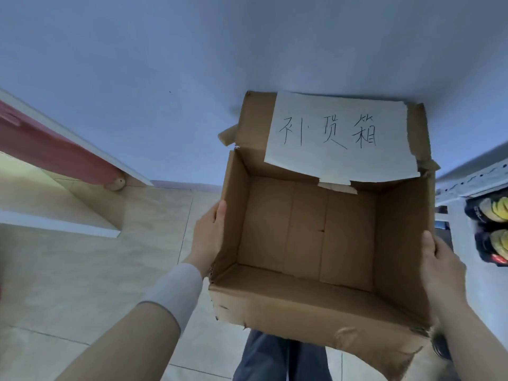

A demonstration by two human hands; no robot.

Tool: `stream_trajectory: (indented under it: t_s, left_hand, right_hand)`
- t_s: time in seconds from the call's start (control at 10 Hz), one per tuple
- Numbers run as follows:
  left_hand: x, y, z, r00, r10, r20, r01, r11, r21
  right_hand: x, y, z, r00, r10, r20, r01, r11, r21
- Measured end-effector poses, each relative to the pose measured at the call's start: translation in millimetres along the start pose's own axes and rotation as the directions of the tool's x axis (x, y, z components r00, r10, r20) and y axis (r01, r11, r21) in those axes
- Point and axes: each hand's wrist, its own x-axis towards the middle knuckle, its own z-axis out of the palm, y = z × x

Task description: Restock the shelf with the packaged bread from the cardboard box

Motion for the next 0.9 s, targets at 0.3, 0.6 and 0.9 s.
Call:
stream_trajectory:
  t_s: [0.3, 0.6, 0.9]
  left_hand:
    - [30.7, -28.5, 42.5, 0.995, -0.102, -0.014, 0.102, 0.995, 0.008]
    - [44.0, -29.6, 50.2, 0.99, -0.135, 0.039, 0.131, 0.988, 0.087]
    - [37.7, 10.6, 16.7, 0.963, -0.111, 0.245, 0.01, 0.924, 0.382]
  right_hand:
    - [28.3, 0.8, 33.7, 0.998, 0.0, 0.056, 0.004, 0.997, -0.074]
    - [38.8, 7.6, 53.0, 0.995, 0.07, 0.07, -0.063, 0.994, -0.087]
    - [52.2, 2.7, 19.8, 0.973, 0.024, 0.228, 0.035, 0.967, -0.251]
